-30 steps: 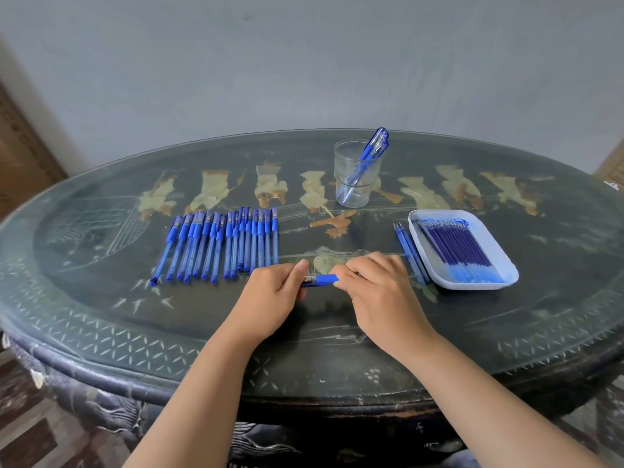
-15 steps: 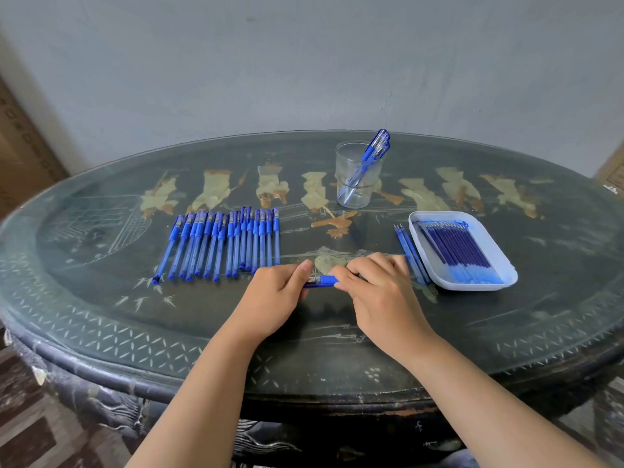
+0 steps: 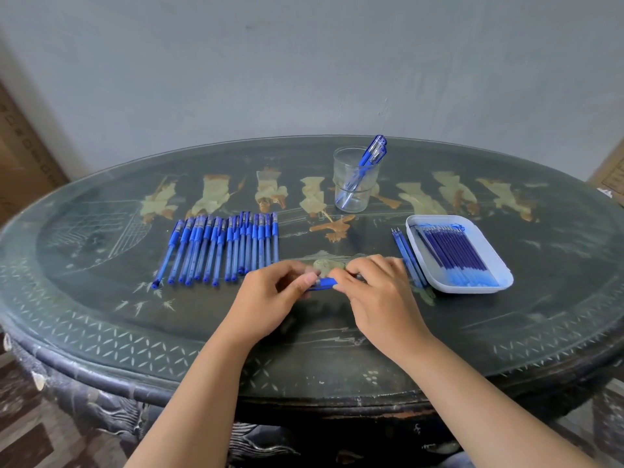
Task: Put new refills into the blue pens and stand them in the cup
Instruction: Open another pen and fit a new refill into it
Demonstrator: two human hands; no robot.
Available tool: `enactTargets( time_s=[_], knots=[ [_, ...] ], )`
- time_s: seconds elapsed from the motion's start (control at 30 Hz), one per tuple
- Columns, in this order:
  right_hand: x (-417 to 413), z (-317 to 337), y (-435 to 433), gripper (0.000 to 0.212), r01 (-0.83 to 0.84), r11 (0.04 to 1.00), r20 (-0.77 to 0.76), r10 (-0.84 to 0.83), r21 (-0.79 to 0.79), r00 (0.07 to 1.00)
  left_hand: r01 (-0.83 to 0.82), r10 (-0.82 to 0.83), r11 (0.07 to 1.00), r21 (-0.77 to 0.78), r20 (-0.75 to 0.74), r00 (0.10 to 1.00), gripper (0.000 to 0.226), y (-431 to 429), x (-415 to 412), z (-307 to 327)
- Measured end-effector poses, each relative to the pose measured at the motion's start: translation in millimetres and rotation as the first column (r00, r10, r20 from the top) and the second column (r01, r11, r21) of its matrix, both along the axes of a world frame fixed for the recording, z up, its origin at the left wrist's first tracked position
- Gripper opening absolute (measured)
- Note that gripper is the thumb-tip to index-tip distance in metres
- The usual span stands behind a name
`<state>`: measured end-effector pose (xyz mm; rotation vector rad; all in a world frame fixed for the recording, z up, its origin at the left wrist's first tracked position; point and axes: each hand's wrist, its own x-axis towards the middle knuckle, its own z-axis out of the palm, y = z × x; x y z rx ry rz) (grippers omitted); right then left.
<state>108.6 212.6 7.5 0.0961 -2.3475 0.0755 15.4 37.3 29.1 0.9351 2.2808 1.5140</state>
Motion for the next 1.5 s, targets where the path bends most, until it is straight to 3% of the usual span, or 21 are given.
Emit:
enactTargets(
  time_s=[0.3,0.9,1.03,1.13,1.5],
  knots=[
    [1.2,1.4,-1.5,0.029,-0.024,1.0,0.043,0.023,0.012,0.999,-0.057,0.048,0.994,0.088,0.097,0.994,0.001,1.4,1.8,-0.8],
    [4.2,0.4,-4.3,0.027,-0.007,0.998,0.008,0.007,0.055,1.0,-0.043,0.018,0.992,0.121,0.199,0.98,0.016,1.1,1.5,2.5],
    [3.9,1.3,-3.5,0.02,-0.023,1.0,0.025,0.024,-0.02,0.999,-0.057,0.031,0.989,0.137,0.187,0.982,0.011,0.9,2.4,5.4],
    [2.8,3.7,-5.3,0.029,-0.006,0.998,0.06,0.009,-0.064,0.998,-0.039,0.023,0.994,0.105,0.153,0.988,0.012,1.3,1.4,7.3],
    [3.2,2.6,0.2,0.017,0.001,0.992,-0.02,-0.004,-0.125,1.0,0.007,-0.019,0.998,0.064,0.187,0.982,0.013,-0.6,1.1,3.1]
  ],
)
